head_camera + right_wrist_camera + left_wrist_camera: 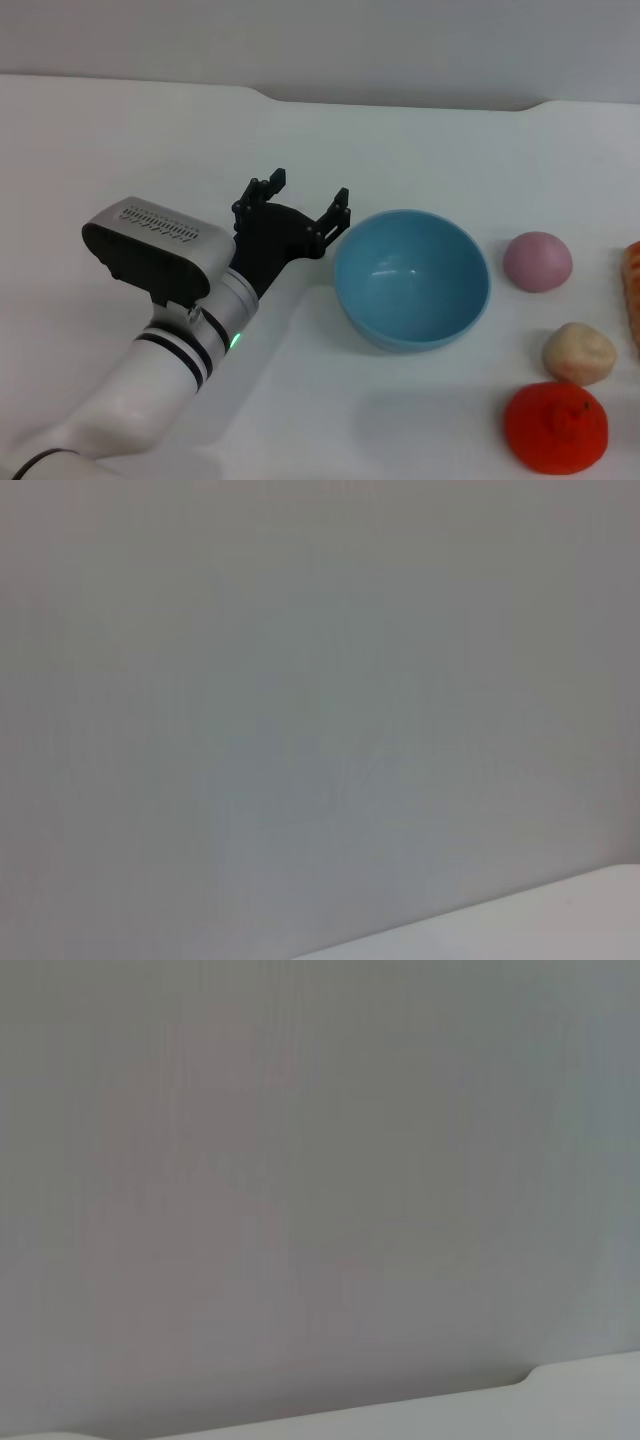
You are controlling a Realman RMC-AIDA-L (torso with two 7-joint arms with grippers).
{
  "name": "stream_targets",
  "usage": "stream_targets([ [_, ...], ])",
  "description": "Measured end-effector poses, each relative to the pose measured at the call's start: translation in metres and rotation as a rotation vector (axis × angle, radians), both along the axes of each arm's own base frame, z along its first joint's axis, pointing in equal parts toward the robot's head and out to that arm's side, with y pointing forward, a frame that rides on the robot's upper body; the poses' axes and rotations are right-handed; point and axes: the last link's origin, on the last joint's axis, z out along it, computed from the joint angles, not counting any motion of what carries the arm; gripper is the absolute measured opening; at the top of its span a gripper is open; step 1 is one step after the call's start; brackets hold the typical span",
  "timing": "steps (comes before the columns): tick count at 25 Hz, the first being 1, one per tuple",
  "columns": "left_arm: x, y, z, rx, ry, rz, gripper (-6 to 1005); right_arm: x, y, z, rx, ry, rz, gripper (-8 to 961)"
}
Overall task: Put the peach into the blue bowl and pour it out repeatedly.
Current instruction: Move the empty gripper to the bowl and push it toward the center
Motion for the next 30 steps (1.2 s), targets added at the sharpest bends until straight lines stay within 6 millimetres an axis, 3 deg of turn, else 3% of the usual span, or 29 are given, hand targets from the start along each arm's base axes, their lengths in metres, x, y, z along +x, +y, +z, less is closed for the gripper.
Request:
stream_targets([
  [7,0.003,0.002,0.001,0.002,-0.002,-0.008,816,0.000,0.000,0.000,0.002,0.002,-0.002,786],
  [11,0.015,0.004,0.003,-0.023,-0.052,-0.001,817,0.001,-0.001,0.001,0.004,0.003,-0.005,785],
  [19,0.054,0.050,0.046,-0.187,-0.060,0.034,817,0.001,0.000,0.001,0.005,0.002,-0.004,785],
  [24,0.060,0.080,0.072,-0.409,0.029,0.157,815,0.001,-0.001,0.001,0.003,0.001,-0.004,785],
  [30,0.068,0.085,0.083,-0.591,0.104,0.134,816,0.000,0.000,0.000,0.003,0.004,-0.002,784],
])
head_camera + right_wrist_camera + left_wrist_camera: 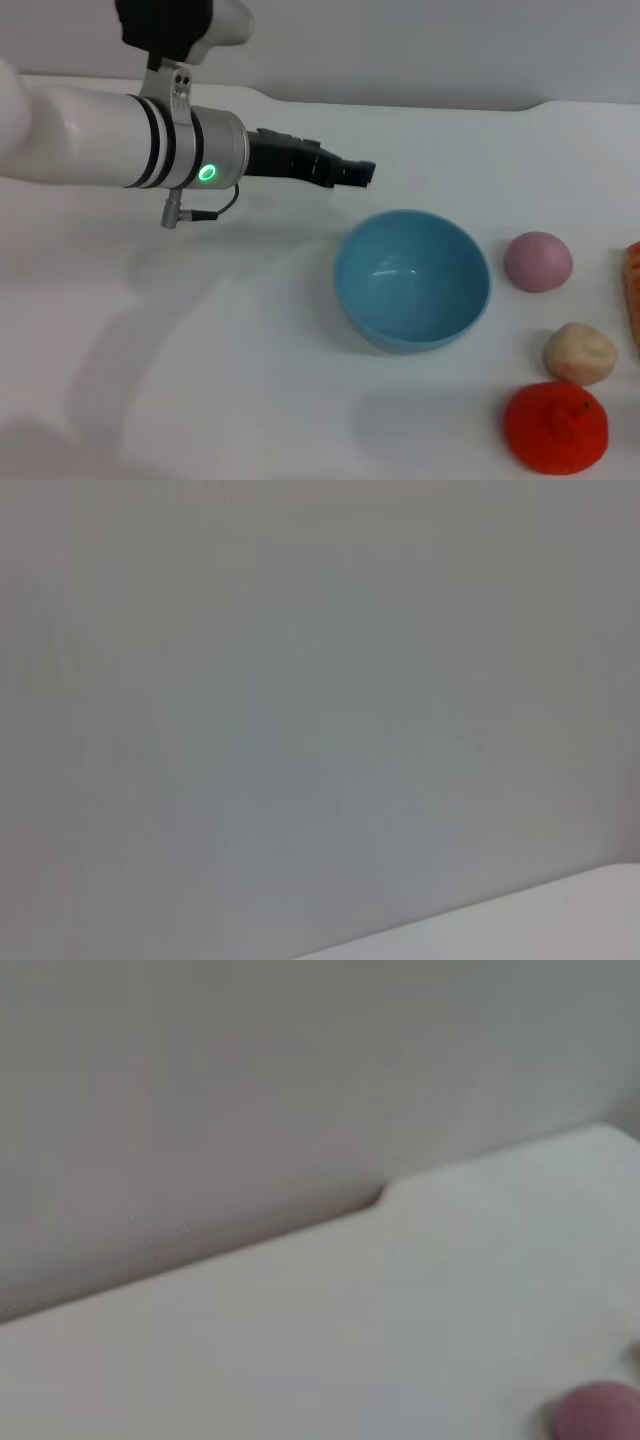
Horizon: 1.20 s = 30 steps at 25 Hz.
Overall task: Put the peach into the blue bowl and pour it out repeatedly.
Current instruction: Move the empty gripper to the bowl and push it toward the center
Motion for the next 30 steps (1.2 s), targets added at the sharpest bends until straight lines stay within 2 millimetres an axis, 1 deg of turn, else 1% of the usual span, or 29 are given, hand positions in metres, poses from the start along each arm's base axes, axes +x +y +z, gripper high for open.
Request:
stream_targets([
  [3,-0.001,-0.002,-0.007,-0.043,0.019,0.001,816,-0.001,0.001,0.000,0.000,0.001,0.004,784],
  [9,-0.015,-0.006,-0.035,-0.146,0.087,0.040,815,-0.003,0.003,-0.002,-0.002,0.007,0.009,784],
  [14,-0.022,-0.003,-0.043,-0.140,0.099,0.062,815,-0.003,0.004,-0.002,-0.004,0.009,0.010,784],
  [22,-0.021,-0.009,-0.058,-0.150,0.137,0.025,815,-0.003,0.003,-0.002,-0.005,0.010,0.006,783],
  [30,-0.020,-0.011,-0.060,-0.154,0.125,0.026,783,-0.002,0.006,-0.003,-0.014,0.010,-0.003,783],
])
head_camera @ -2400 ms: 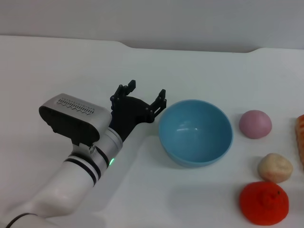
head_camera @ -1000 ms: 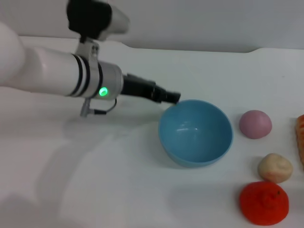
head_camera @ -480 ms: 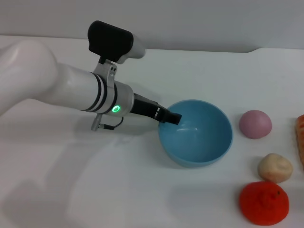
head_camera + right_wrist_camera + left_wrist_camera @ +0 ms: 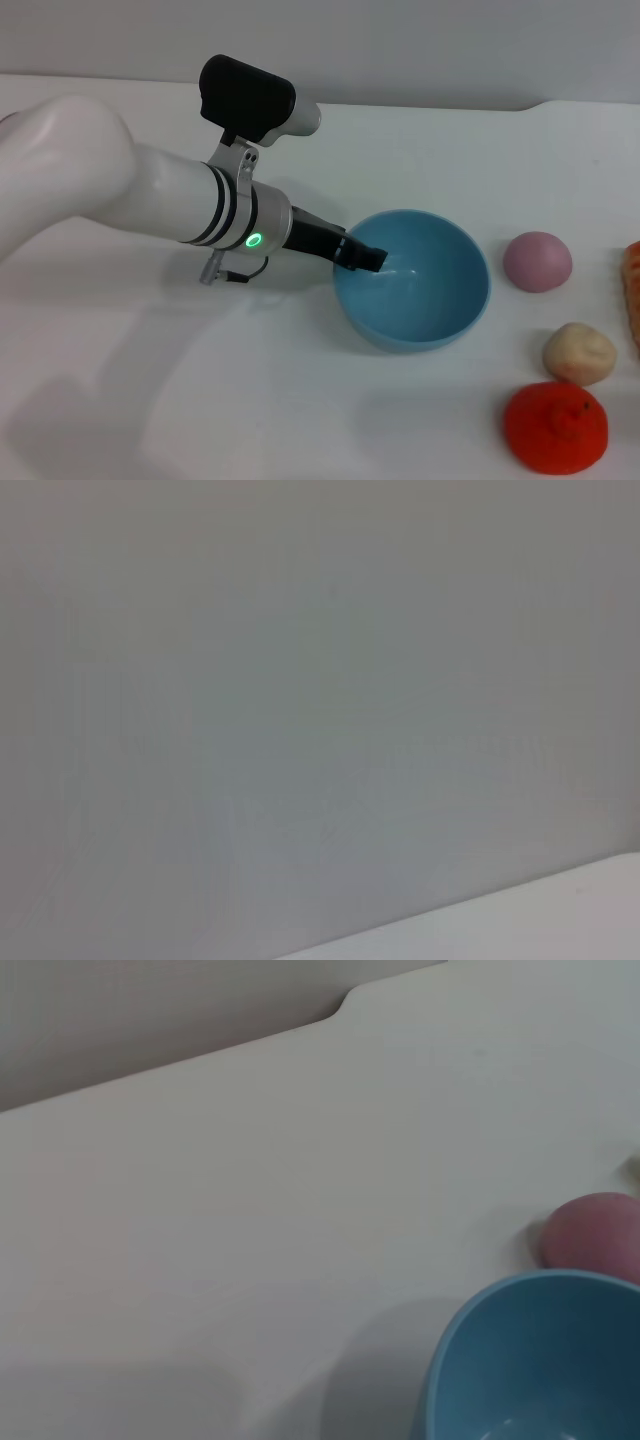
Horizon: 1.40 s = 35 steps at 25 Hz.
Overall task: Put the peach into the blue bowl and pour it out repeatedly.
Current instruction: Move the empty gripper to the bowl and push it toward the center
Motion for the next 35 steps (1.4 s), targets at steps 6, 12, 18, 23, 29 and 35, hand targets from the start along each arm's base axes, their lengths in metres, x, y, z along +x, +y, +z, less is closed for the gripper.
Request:
stream_targets([
  [6,-0.004,0.000,-0.001,-0.005,0.010,0.006,615,0.000,0.000,0.000,-0.001,0.001,-0.001,783],
  [12,-0.003,0.000,-0.002,-0.006,0.012,0.003,303,0.000,0.000,-0.001,-0.003,0.002,-0.002,782],
  [18,-0.002,-0.001,-0.003,-0.013,0.014,0.004,100,0.002,0.000,-0.003,-0.019,0.006,-0.018,782],
  [23,0.003,0.003,0.001,-0.025,0.021,-0.012,16,0.001,0.002,-0.001,-0.013,0.053,-0.001,782],
  [29,0.020,0.036,0.031,0.024,0.108,-0.026,-2,0.001,0.016,0.016,-0.062,0.135,0.099,782],
  [35,0.035,0.057,0.047,0.090,0.234,-0.008,-2,0.002,0.056,0.058,-0.334,0.215,0.166,781],
])
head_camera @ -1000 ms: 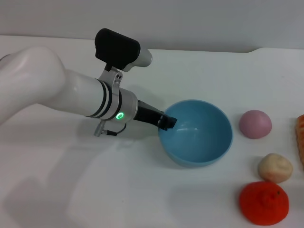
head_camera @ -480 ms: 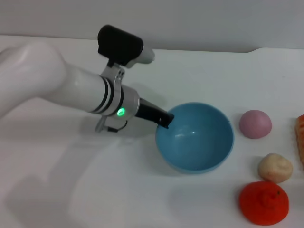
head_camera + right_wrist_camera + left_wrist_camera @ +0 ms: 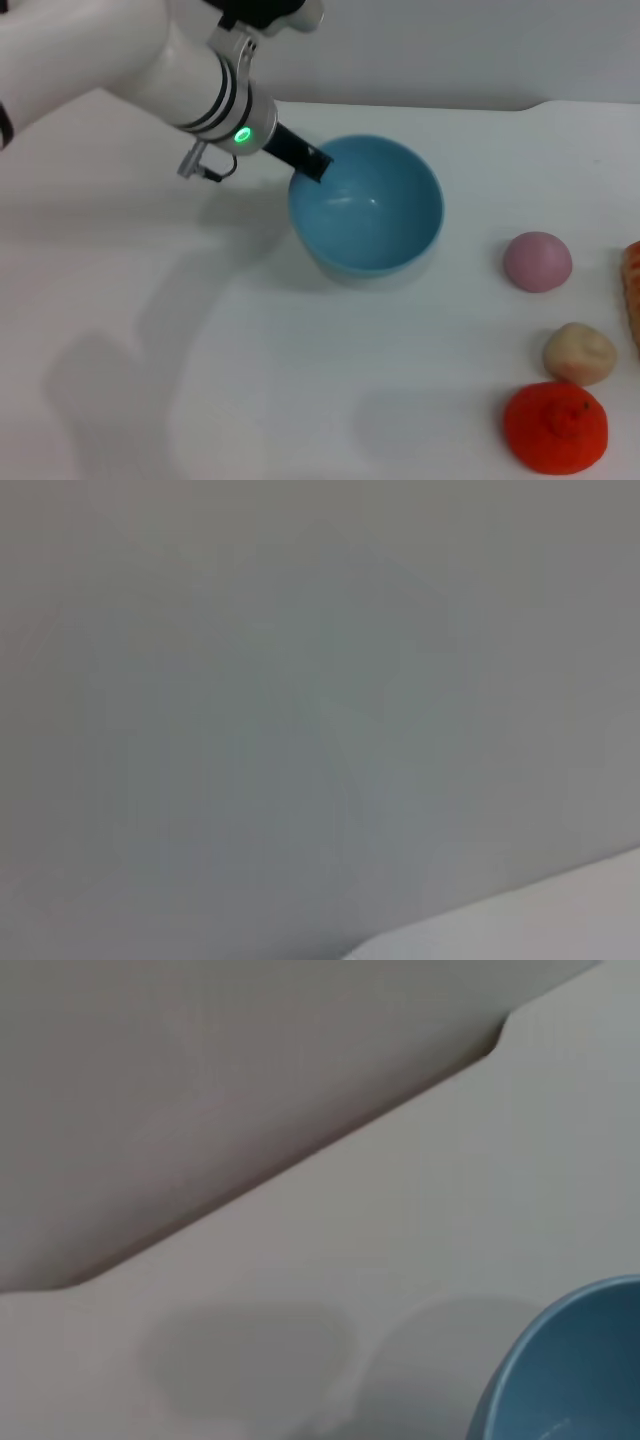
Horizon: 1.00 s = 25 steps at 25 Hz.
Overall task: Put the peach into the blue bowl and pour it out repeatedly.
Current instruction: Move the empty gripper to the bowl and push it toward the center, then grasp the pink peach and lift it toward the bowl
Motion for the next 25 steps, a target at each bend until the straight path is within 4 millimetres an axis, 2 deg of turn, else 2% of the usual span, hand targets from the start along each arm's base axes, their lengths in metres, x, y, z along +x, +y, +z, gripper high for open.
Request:
stream_targets([
  [1,0.003,0.001,0.001,0.002,-0.002,-0.002,-2,0.000,0.000,0.000,0.000,0.000,0.000,781],
  [7,0.007,0.008,0.004,0.047,-0.044,0.020,-2,-0.020,0.033,0.033,-0.237,-0.041,-0.018,777],
  [10,0.009,0.012,0.003,0.083,-0.088,0.033,-2,-0.035,0.048,0.034,-0.363,-0.055,-0.050,772],
  [14,0.010,0.014,-0.003,0.101,-0.127,0.038,-2,-0.057,0.065,0.013,-0.551,-0.093,-0.059,764],
  [17,0.006,0.013,-0.007,0.103,-0.145,0.056,-2,-0.070,0.072,-0.011,-0.649,-0.151,-0.037,758],
  [21,0.000,0.012,-0.006,0.109,-0.151,0.075,-2,-0.075,0.073,-0.039,-0.737,-0.199,-0.048,751],
  [25,-0.005,0.011,-0.006,0.112,-0.150,0.083,-1,-0.074,0.072,-0.055,-0.759,-0.224,-0.067,743],
])
